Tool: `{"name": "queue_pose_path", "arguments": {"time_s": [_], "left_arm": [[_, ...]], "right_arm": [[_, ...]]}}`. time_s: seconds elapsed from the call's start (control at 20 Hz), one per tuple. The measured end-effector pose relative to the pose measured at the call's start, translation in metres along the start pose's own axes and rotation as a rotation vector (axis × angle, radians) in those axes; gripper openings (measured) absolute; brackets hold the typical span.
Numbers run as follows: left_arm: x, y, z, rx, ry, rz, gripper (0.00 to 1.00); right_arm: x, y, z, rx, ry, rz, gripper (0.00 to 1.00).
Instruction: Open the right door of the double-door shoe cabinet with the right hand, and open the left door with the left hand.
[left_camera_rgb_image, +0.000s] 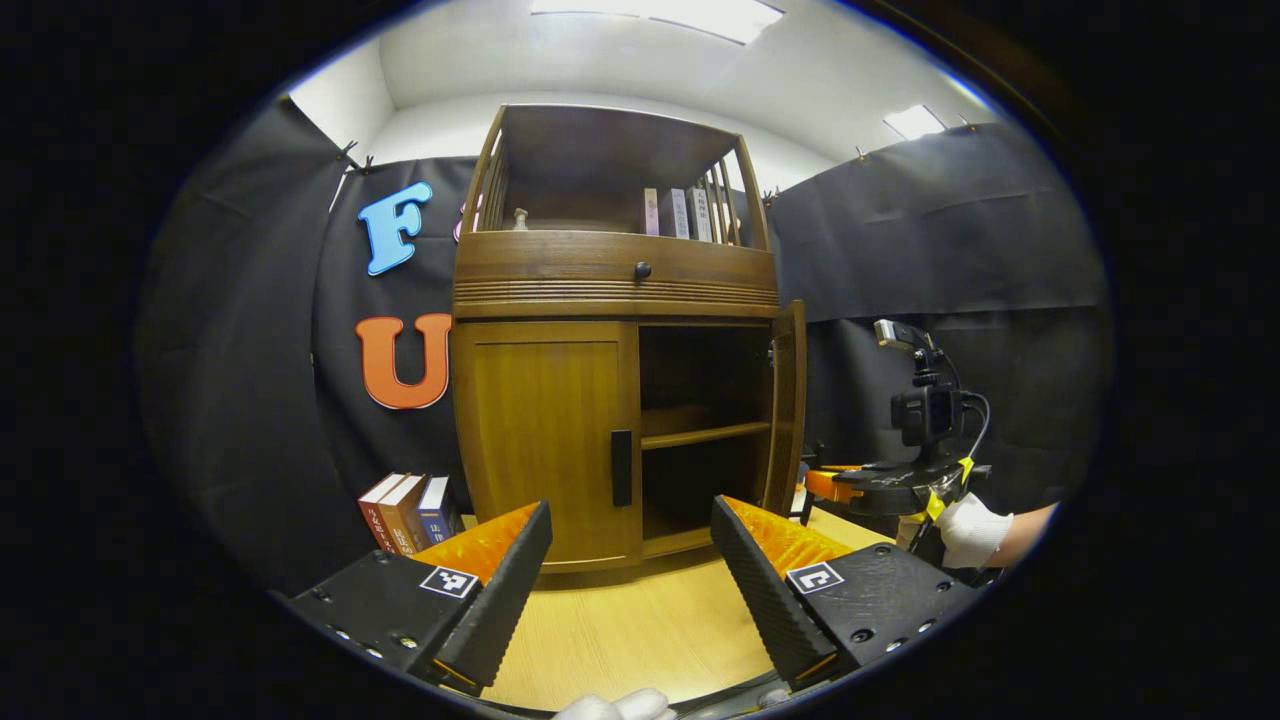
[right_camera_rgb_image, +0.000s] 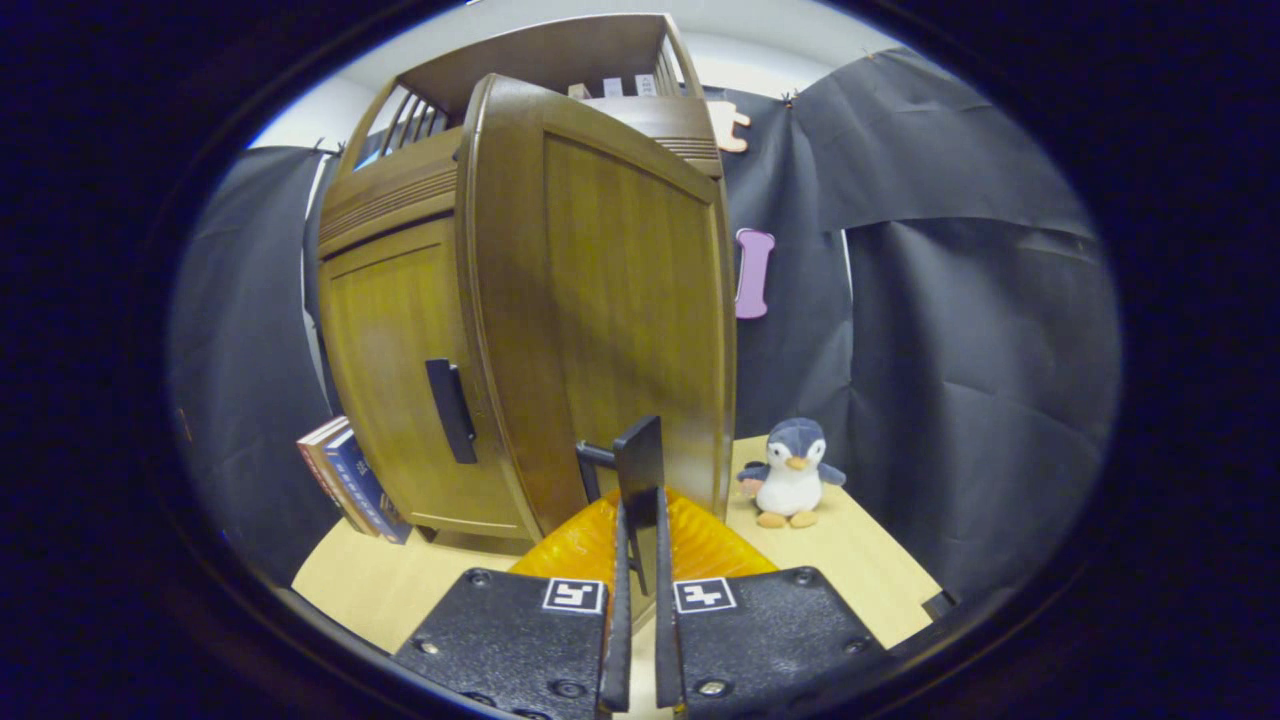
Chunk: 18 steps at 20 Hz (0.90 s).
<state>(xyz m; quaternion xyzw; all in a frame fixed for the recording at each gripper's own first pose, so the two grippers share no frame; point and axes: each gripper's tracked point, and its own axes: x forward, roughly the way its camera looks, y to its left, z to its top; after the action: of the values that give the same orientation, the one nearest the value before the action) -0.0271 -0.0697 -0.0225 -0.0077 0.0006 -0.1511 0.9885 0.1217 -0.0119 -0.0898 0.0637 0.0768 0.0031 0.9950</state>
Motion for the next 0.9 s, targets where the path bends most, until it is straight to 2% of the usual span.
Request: {"name": "queue_pose_path", "arguments": {"time_s": [0.25, 0.6, 0.65, 0.7, 0.9], "left_arm": [[0.006, -0.011, -0.003, -0.002, 0.007, -0.027, 0.96], [0.014, -0.032, -0.006, 0.006, 0.011, -0.067, 0.96], [0.016, -0.035, -0.005, 0.01, 0.01, -0.065, 1.0], [0.017, -0.037, -0.005, 0.009, 0.01, -0.064, 0.96], [0.025, -0.05, -0.006, 0.003, 0.012, -0.053, 0.96]], "right_arm": [[-0.009, -0.025, 0.001, 0.044, 0.009, -0.039, 0.1], [-0.014, -0.049, 0.003, 0.033, 0.032, -0.021, 0.06], [-0.014, -0.053, 0.002, 0.042, 0.036, -0.014, 0.06], [-0.014, -0.057, 0.003, 0.046, 0.039, -0.011, 0.05], [-0.013, -0.086, 0.005, 0.033, 0.05, 0.005, 0.05]]}}
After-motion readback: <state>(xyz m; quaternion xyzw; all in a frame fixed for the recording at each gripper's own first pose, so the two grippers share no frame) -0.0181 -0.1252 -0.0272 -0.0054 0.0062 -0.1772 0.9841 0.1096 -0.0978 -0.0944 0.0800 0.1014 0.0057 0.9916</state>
